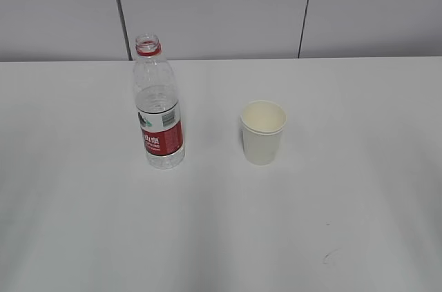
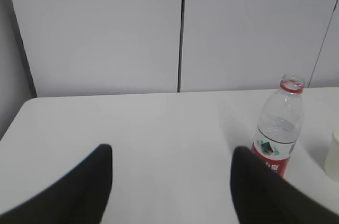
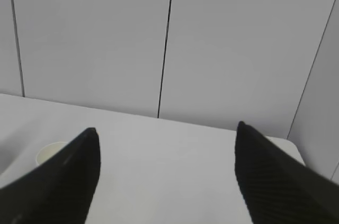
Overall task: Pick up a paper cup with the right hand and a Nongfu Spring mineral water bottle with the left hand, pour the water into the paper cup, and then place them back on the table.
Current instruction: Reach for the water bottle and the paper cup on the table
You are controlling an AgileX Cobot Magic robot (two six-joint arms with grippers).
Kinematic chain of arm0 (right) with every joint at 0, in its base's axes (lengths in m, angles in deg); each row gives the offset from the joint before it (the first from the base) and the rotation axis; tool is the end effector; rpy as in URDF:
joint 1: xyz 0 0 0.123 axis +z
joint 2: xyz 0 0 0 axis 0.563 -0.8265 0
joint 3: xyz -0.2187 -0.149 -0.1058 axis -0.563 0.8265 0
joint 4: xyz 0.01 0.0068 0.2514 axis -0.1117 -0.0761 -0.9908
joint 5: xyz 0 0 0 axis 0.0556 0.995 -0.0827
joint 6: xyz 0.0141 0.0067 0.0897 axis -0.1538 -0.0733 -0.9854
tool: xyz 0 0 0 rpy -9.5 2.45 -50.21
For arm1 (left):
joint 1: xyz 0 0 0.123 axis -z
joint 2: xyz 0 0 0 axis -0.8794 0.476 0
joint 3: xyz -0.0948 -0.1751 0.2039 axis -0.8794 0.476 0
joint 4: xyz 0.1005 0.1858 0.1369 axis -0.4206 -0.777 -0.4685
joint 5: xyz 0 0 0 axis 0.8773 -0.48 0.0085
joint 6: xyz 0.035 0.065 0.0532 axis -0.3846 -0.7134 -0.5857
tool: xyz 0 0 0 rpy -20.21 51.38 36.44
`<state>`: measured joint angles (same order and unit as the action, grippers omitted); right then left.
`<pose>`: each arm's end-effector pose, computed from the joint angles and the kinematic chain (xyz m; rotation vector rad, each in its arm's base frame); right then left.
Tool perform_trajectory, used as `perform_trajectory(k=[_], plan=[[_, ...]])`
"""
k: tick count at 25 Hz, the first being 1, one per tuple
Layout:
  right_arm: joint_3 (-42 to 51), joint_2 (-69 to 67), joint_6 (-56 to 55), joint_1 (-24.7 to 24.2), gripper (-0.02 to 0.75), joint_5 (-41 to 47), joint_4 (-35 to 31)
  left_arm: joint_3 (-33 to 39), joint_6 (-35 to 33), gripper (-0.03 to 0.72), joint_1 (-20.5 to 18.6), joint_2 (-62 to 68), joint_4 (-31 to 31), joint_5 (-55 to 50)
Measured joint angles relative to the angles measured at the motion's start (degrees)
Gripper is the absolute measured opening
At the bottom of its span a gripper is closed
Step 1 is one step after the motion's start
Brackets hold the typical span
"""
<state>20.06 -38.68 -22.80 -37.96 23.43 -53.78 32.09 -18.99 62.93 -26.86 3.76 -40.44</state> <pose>0.0394 0.0085 0.3235 -0.1695 1.5882 -0.0775 0.0426 -0.0046 0.3165 0.0582 1.7399 -0.0458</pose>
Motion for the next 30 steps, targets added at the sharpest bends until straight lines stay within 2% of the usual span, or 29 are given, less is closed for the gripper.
perform_trajectory(k=[7,21,25,30], plan=[[4.49,-3.19,0.19,0.00,0.590,-4.41,-3.60,4.96,0.00,0.439,0.00,1.83,1.21,8.36],[6.94,-7.84,3.17,0.46,0.590,-10.14,-4.52,9.66,-0.05,0.439,0.00,10.03,1.62,22.79],[7.83,-12.14,5.18,3.90,0.590,-11.88,-4.60,9.72,-0.05,0.439,0.39,12.81,1.17,24.88],[7.83,-19.02,9.26,7.36,0.590,-16.73,-4.73,9.72,-0.05,0.439,3.40,15.96,-3.57,25.12]])
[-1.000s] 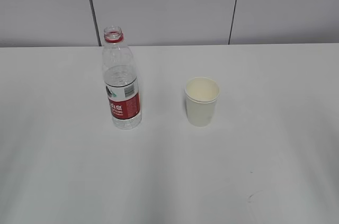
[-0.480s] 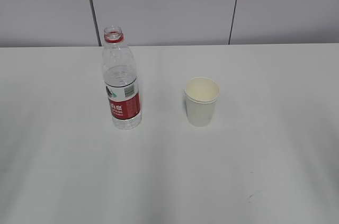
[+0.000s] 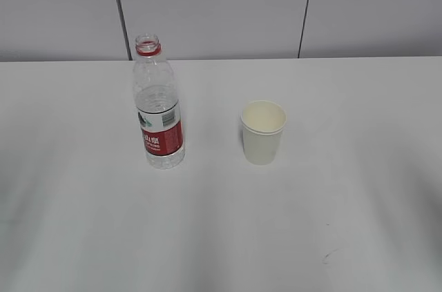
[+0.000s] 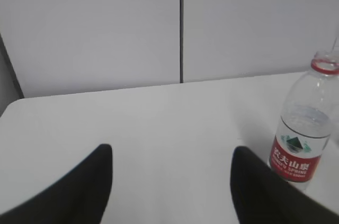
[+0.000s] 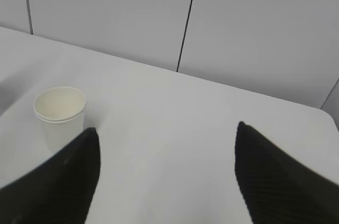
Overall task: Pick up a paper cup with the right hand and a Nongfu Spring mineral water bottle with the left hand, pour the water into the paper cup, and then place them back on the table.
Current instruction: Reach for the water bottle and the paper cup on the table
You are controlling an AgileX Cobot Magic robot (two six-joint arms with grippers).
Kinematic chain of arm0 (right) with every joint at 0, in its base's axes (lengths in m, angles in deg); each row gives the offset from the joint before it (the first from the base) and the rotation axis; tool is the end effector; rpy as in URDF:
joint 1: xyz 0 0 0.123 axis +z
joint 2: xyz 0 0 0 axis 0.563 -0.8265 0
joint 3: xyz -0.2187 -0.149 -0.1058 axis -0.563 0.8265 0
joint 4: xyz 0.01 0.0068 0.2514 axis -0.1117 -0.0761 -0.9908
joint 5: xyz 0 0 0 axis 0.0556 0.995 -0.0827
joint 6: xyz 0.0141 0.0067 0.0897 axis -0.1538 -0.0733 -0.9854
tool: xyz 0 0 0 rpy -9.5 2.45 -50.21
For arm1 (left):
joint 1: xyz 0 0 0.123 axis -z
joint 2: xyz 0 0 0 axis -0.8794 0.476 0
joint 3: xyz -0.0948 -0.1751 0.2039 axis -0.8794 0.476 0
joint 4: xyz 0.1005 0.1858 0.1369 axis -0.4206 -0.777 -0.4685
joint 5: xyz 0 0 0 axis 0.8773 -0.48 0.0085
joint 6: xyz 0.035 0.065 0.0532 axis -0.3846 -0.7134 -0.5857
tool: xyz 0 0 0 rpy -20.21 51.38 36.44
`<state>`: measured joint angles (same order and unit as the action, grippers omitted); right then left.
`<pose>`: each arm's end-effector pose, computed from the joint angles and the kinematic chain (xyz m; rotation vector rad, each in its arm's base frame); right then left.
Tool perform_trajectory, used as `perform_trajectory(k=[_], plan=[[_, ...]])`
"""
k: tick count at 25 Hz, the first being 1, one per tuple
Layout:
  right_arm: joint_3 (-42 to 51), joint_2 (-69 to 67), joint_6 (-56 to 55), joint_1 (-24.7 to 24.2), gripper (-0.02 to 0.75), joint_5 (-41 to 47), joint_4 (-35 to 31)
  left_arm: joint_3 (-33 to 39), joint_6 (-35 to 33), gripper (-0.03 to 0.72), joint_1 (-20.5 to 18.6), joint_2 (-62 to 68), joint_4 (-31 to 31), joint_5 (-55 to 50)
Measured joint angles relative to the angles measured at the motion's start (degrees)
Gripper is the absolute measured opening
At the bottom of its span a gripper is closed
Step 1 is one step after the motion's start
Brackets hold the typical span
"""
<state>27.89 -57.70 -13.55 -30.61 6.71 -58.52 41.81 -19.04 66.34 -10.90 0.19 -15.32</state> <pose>0.1091 0.0122 0.2786 -0.2877 1.7555 -0.0592 0.1066 -0.0089 0.2780 0.1271 1.7473 -0.0179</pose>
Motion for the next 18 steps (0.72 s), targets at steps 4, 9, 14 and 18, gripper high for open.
perform_trajectory(k=[4,9,14,18], plan=[[0.00,-6.73,1.04,0.70,0.590,-3.97,-0.04,0.00,0.00,0.439,1.85,2.67,-0.74,0.26],[0.00,-13.59,1.15,1.09,0.590,-10.63,-0.18,0.00,0.00,0.439,2.06,6.45,-0.74,2.43],[0.00,-20.62,-4.30,1.19,0.590,-18.83,1.40,0.00,0.00,0.439,2.06,10.96,0.44,6.96],[0.00,-26.82,-16.95,1.19,0.590,-26.89,15.43,0.00,0.00,0.439,2.06,15.45,0.68,11.44]])
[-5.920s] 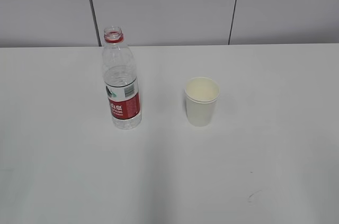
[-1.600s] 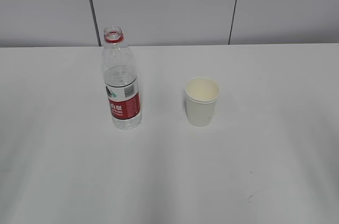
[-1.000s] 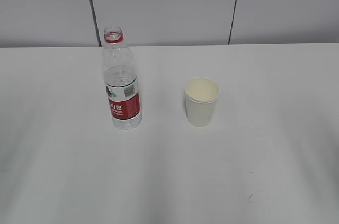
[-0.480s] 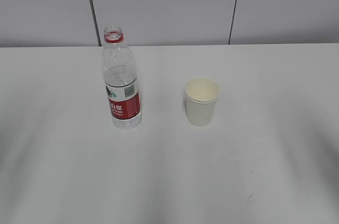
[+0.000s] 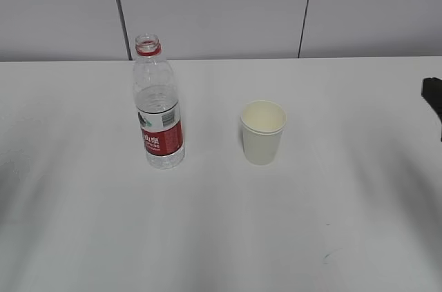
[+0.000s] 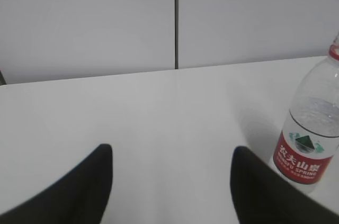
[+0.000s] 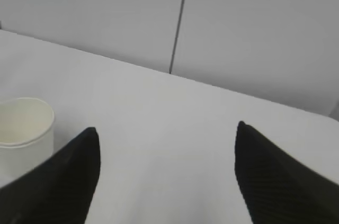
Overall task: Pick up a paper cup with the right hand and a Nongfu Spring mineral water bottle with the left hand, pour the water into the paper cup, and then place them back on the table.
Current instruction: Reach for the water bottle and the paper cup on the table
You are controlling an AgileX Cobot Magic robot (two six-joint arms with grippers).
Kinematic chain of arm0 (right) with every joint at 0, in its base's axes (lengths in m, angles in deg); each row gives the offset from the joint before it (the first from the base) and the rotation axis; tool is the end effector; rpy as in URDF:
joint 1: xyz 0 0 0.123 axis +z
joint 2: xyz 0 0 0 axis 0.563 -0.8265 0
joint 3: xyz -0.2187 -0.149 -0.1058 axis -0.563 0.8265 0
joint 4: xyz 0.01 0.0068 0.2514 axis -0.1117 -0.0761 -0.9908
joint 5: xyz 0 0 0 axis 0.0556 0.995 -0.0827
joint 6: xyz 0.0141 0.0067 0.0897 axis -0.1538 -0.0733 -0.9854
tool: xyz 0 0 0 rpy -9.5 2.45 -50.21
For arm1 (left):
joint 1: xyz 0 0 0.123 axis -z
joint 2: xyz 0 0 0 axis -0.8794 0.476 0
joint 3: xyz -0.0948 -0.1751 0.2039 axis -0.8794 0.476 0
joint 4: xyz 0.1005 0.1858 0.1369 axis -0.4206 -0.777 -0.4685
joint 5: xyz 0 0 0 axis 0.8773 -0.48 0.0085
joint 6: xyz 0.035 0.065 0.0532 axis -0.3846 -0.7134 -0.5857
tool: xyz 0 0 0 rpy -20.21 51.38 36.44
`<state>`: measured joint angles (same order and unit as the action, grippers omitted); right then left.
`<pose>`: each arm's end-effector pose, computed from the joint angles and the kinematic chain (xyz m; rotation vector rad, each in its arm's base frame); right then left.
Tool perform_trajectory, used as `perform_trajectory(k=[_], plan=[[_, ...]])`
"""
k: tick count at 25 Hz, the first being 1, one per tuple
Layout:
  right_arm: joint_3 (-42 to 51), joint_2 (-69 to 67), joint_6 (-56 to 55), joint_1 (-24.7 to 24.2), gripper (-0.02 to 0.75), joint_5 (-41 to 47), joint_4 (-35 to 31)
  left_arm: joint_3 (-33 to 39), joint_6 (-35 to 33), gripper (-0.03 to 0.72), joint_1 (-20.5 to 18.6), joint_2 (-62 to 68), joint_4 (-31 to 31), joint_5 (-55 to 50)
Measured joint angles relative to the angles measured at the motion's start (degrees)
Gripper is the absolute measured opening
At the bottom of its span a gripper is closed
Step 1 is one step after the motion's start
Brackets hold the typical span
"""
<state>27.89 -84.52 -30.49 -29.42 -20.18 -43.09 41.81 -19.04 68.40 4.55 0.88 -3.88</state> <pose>0.1856 0.0131 0.2495 -0.2239 1.7761 -0.1007 0.1496 -0.0176 0.2609 0.1514 1.8159 -0.0482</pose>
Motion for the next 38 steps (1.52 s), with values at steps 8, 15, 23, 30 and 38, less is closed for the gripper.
perform_trajectory(k=[8,15,23,30,38], plan=[[0.00,-13.91,-13.26,0.13,0.590,-15.03,21.07,0.00,0.07,0.439,0.00,9.25,0.02,9.84],[-0.11,-22.53,-13.74,0.13,0.590,-20.86,22.02,0.00,0.49,0.439,4.92,18.35,0.09,19.30],[-0.60,-33.14,-14.01,0.13,0.590,-29.87,25.27,-0.16,0.49,0.439,7.36,29.58,-0.11,28.83],[-2.72,-43.02,-14.11,0.13,0.590,-38.16,30.93,-0.28,0.72,0.439,7.36,38.61,-6.30,36.72],[-8.75,-50.11,-14.11,0.13,0.590,-38.63,33.49,-0.38,6.31,0.439,7.41,46.45,-8.85,44.98]])
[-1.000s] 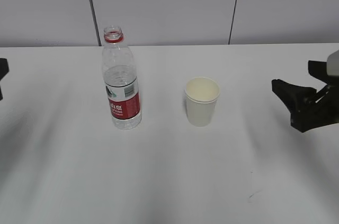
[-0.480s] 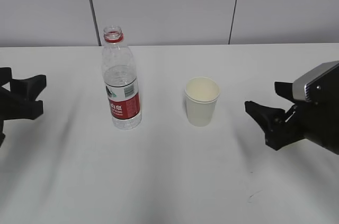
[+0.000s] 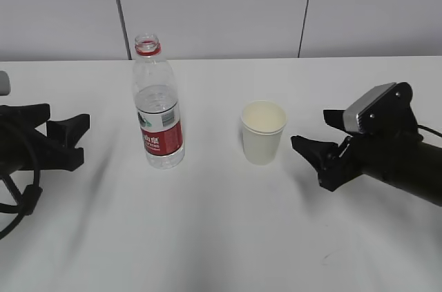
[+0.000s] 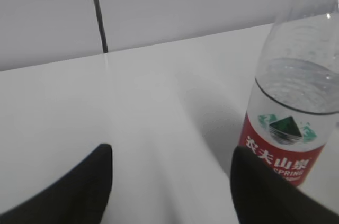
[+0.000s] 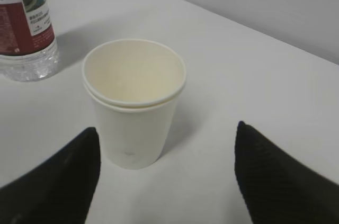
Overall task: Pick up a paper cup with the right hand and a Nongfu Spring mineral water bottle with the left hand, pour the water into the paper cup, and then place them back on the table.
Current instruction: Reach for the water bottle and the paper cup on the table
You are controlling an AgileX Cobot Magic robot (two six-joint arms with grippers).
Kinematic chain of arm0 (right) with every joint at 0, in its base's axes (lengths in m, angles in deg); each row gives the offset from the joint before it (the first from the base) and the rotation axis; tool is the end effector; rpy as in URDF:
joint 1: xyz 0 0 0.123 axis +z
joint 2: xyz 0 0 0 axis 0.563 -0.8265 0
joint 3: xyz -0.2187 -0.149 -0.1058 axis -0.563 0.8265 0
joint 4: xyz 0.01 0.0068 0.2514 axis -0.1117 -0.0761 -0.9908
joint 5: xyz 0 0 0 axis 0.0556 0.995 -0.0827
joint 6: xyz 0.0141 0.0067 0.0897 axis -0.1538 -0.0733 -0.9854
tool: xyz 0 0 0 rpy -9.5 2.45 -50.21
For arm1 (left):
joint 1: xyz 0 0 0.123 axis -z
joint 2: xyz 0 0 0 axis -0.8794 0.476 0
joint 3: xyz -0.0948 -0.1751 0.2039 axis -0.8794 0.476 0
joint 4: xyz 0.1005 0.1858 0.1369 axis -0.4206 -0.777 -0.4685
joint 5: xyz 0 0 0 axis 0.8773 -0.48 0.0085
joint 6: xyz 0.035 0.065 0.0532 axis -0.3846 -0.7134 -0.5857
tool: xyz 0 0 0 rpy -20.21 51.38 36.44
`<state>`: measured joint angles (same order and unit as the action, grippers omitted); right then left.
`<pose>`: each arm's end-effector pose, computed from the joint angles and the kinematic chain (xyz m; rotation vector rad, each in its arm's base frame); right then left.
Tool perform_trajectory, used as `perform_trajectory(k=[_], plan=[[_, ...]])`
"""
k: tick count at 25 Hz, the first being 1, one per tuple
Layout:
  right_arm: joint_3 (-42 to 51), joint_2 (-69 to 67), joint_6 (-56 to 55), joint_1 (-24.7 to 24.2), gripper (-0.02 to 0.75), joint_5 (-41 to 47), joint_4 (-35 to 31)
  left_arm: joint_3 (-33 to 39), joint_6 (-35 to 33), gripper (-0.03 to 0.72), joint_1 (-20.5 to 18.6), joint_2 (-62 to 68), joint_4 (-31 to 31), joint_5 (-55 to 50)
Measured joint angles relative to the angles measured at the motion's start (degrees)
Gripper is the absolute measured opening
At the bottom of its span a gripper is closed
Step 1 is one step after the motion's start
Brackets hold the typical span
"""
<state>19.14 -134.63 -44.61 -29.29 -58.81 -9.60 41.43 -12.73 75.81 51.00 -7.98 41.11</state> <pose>0.2861 0.0607 0.1281 -0.6411 1.7607 0.2213 0.2384 -0.0695 0.1646 0.3414 1.8180 -0.2296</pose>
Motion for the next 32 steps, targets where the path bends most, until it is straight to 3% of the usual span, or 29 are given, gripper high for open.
perform_trajectory(k=[7,15,32], plan=[[-4.99,-6.90,-1.84,0.12,0.590,-0.21,4.24,0.00,0.64,0.439,0.00,4.37,-0.34,3.09],[-10.21,-14.09,-1.84,3.16,0.590,-0.49,4.83,-0.43,0.64,0.439,0.00,8.34,-0.53,9.01],[-19.20,-24.05,-2.37,3.16,0.592,-5.60,5.50,-0.47,0.64,0.439,0.00,9.25,-3.08,10.39]])
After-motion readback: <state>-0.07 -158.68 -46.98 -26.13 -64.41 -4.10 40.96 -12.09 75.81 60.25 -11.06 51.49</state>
